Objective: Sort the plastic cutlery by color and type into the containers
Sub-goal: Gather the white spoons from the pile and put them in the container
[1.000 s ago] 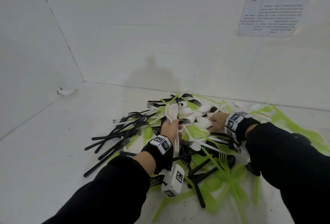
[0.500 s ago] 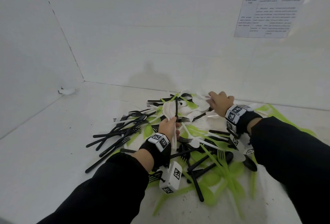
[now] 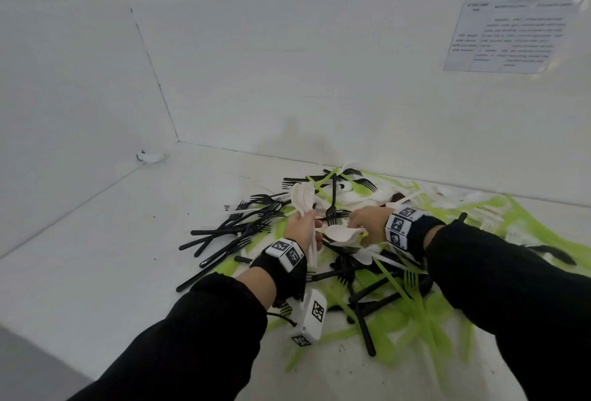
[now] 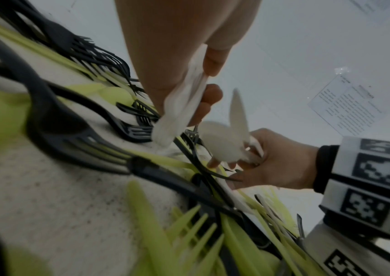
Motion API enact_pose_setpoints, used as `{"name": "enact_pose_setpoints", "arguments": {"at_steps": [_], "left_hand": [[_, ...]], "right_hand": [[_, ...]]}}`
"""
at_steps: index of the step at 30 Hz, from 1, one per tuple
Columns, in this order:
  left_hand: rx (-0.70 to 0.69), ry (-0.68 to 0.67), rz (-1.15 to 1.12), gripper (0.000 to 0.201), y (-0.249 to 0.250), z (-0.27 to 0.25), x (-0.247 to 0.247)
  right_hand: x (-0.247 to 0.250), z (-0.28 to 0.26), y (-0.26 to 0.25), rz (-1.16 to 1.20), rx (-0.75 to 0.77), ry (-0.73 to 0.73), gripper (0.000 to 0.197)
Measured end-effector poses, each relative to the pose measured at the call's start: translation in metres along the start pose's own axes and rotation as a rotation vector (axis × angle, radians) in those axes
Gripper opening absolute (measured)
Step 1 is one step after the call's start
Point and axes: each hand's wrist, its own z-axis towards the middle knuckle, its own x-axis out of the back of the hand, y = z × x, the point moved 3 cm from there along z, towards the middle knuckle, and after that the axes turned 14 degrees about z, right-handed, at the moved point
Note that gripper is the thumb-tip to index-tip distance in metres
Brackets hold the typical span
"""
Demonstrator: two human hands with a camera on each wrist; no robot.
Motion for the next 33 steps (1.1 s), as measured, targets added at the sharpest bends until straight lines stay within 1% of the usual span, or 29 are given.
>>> {"name": "enact_pose_setpoints", "arguments": {"at_steps": [1, 2, 3, 7, 9, 10, 11, 12, 13, 14, 16, 17, 18, 19, 20, 21, 22, 24, 25, 26, 29, 32, 33], "left_hand": [[0.008, 0.011, -0.005, 0.020, -0.001, -0.001, 0.001], [0.015, 0.021, -0.008, 0.021, -0.002, -0.002, 0.002], [0.020, 0.027, -0.009, 0.021, -0.003, -0.003, 0.003], [0.014, 0.027, -0.004, 0.017, -0.005, -0.004, 0.005], [0.007, 0.026, -0.004, 0.016, -0.005, -0.005, 0.004], [-0.002, 0.026, 0.004, 0.017, -0.004, -0.005, 0.003], [-0.010, 0.027, 0.014, 0.017, -0.003, -0.006, 0.000], [-0.016, 0.026, 0.025, 0.017, -0.003, -0.007, -0.003], [-0.022, 0.018, 0.034, 0.017, -0.002, -0.008, -0.006], [-0.026, 0.004, 0.044, 0.018, -0.002, -0.007, -0.011], [-0.027, -0.031, 0.070, 0.020, -0.004, -0.008, -0.020], [-0.026, -0.050, 0.087, 0.019, -0.004, -0.009, -0.025], [-0.029, -0.070, 0.100, 0.019, -0.005, -0.010, -0.031], [-0.036, -0.089, 0.109, 0.019, -0.005, -0.012, -0.036], [-0.041, -0.106, 0.117, 0.019, -0.005, -0.013, -0.042], [-0.044, -0.122, 0.121, 0.020, -0.006, -0.015, -0.048], [-0.044, -0.141, 0.123, 0.020, -0.007, -0.017, -0.053], [-0.037, -0.179, 0.118, 0.018, -0.009, -0.020, -0.063], [-0.036, -0.193, 0.115, 0.017, -0.010, -0.022, -0.067], [-0.036, -0.205, 0.114, 0.018, -0.010, -0.023, -0.070], [-0.049, -0.238, 0.118, 0.022, -0.011, -0.025, -0.076], [-0.073, -0.248, 0.153, 0.018, -0.012, -0.025, -0.077], [-0.079, -0.252, 0.156, 0.016, -0.012, -0.026, -0.077]], "right_hand": [[-0.003, 0.004, 0.000, -0.035, 0.013, -0.018, 0.038], [-0.002, 0.005, -0.002, -0.067, -0.005, -0.030, 0.036], [-0.001, 0.006, 0.000, -0.077, -0.007, -0.012, 0.034], [0.020, -0.006, 0.011, 0.081, -0.026, 0.159, 0.035], [0.034, -0.013, 0.021, 0.152, -0.079, 0.251, 0.032], [0.040, -0.018, 0.025, 0.184, -0.130, 0.289, 0.029], [0.043, -0.023, 0.030, 0.230, -0.184, 0.328, 0.030], [0.047, -0.030, 0.033, 0.276, -0.241, 0.365, 0.035], [0.047, -0.037, 0.036, 0.331, -0.284, 0.393, 0.039], [0.046, -0.046, 0.039, 0.430, -0.316, 0.402, 0.036], [0.037, -0.063, 0.044, 0.721, -0.335, 0.378, 0.020], [0.031, -0.073, 0.048, 0.811, -0.354, 0.368, 0.015], [0.025, -0.082, 0.052, 0.793, -0.389, 0.367, 0.016], [0.020, -0.091, 0.057, 0.712, -0.436, 0.369, 0.021], [0.014, -0.099, 0.061, 0.581, -0.491, 0.351, 0.031], [0.006, -0.106, 0.064, 0.445, -0.548, 0.292, 0.042], [-0.003, -0.112, 0.066, 0.329, -0.593, 0.203, 0.047], [-0.022, -0.122, 0.070, 0.180, -0.644, 0.037, 0.043], [-0.030, -0.125, 0.074, 0.159, -0.668, 0.001, 0.040], [-0.037, -0.129, 0.077, 0.170, -0.691, 0.001, 0.039], [-0.047, -0.138, 0.078, 0.230, -0.690, 0.056, 0.045], [-0.054, -0.136, 0.076, 0.309, -0.658, 0.111, 0.029], [-0.057, -0.135, 0.077, 0.368, -0.660, 0.139, 0.029]]}}
